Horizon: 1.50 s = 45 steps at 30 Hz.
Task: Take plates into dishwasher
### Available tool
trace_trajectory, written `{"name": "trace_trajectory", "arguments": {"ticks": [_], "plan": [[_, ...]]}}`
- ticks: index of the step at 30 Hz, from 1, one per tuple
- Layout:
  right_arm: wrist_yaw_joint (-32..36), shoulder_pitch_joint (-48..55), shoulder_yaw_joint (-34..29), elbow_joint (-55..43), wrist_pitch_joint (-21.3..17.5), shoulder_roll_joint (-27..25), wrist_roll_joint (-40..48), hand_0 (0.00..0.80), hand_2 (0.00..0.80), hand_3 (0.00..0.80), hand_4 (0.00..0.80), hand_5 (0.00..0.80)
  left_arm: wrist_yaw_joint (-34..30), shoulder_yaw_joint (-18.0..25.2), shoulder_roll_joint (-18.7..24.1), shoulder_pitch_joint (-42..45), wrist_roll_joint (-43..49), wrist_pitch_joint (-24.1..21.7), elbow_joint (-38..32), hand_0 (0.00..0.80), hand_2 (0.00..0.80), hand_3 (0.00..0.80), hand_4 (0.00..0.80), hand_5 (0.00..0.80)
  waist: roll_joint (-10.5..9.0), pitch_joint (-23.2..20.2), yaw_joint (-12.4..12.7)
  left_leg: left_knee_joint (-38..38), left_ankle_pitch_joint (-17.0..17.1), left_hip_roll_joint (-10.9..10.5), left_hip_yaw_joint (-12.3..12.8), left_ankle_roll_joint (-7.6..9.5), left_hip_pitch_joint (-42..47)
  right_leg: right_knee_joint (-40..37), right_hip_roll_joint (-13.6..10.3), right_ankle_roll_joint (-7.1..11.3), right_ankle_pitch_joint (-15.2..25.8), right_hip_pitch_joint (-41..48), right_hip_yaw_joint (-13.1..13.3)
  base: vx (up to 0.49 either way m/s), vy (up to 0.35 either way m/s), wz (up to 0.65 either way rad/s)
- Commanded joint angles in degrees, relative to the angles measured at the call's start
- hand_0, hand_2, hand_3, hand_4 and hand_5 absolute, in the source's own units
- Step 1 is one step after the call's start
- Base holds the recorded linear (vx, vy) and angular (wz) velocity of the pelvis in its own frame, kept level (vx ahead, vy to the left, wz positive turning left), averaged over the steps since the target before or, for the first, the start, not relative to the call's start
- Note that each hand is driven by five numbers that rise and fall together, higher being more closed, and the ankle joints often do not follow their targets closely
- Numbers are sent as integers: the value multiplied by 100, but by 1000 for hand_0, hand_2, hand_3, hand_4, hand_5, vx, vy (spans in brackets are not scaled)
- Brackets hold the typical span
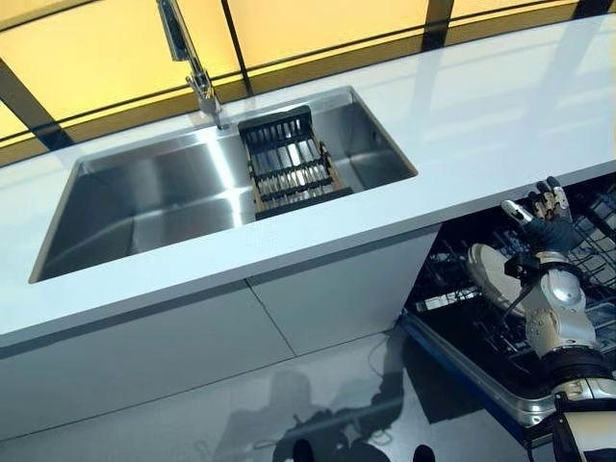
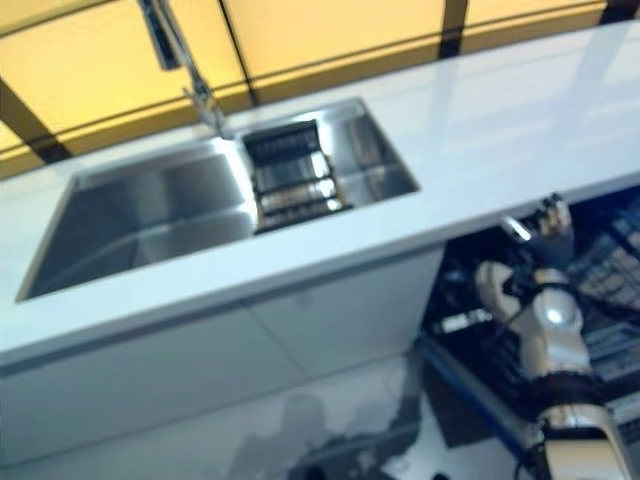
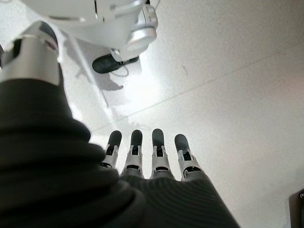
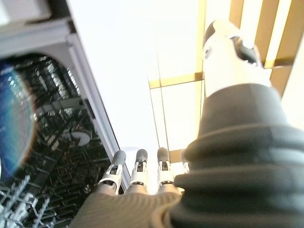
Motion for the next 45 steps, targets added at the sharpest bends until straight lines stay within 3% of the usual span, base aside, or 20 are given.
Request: {"name": "trace_trajectory", "arguments": {"ticks": [1, 8, 10, 13, 15, 22, 34, 45], "plan": [[-352, -644, -96, 440, -285, -255, -183, 0, 0, 0, 0, 0, 32, -299, 9, -117, 185, 64, 411, 0, 0, 0, 0, 0, 238, -313, 287, 43, -609, -22, 210, -267, 364, 828, -360, 138, -69, -732, 193, -5, -2, -3], [-1089, -363, -268, 884, 137, -261, -546, 0, 0, 0, 0, 0, -8, -308, 31, -126, 214, 40, 387, 0, 0, 0, 0, 0, 188, -259, 250, 50, -620, 15, 262, -253, 405, 852, -342, 156, -24, -709, 197, -13, -2, -8], [-1424, -284, -305, 1021, 416, -253, -705, 0, 0, 0, 0, 0, -5, -305, 39, -158, 203, 83, 359, 0, 0, 0, 0, 0, 167, -247, 229, 54, -628, 21, 282, -248, 424, 853, -331, 162, -9, -707, 219, 0, 0, 0], [-2072, -162, -344, 1415, 1273, -301, -1040, 0, 0, 0, 0, 0, 24, -312, 41, -205, 181, 160, 294, 0, 0, 0, 0, 0, 132, -228, 203, 59, -635, 37, 317, -240, 436, 864, -307, 167, 5, -712, 260, 0, 0, 0], [-2462, -90, -333, 1719, 1591, -322, -1053, 0, 0, 0, 0, 0, 29, -332, 47, -227, 179, 177, 273, 0, 0, 0, 0, 0, 113, -195, 198, 67, -673, 53, 324, -234, 473, 899, -304, 190, 4, -701, 290, 0, 0, 0], [-3992, 176, -461, 2104, 2083, -82, -1157, 0, 0, 0, 0, 0, 7, -378, 75, -279, 214, 176, 260, 0, 0, 0, 0, 0, 109, -170, 229, 63, -667, 56, 355, -190, 474, 880, -325, 175, 55, -714, 287, 10, 4, -3], [-4178, 406, -468, 2495, 2175, 61, -858, 0, 0, 0, 0, 0, -77, -501, 20, -342, 47, 179, 231, 0, 0, 0, 0, 0, 431, -17, 238, 87, -599, 6, 353, -176, 226, 897, -380, 112, -60, -880, 353, -9, 35, -4], [-4208, 585, -776, 2966, 1941, -81, -317, 0, 0, 0, 0, 0, -120, -649, -63, -326, -182, 47, 72, 0, 0, 0, 0, 0, 868, 296, 187, 112, -482, -88, 373, -185, -113, 946, -436, 98, -118, -1162, 452, -36, 16, 3]]}}
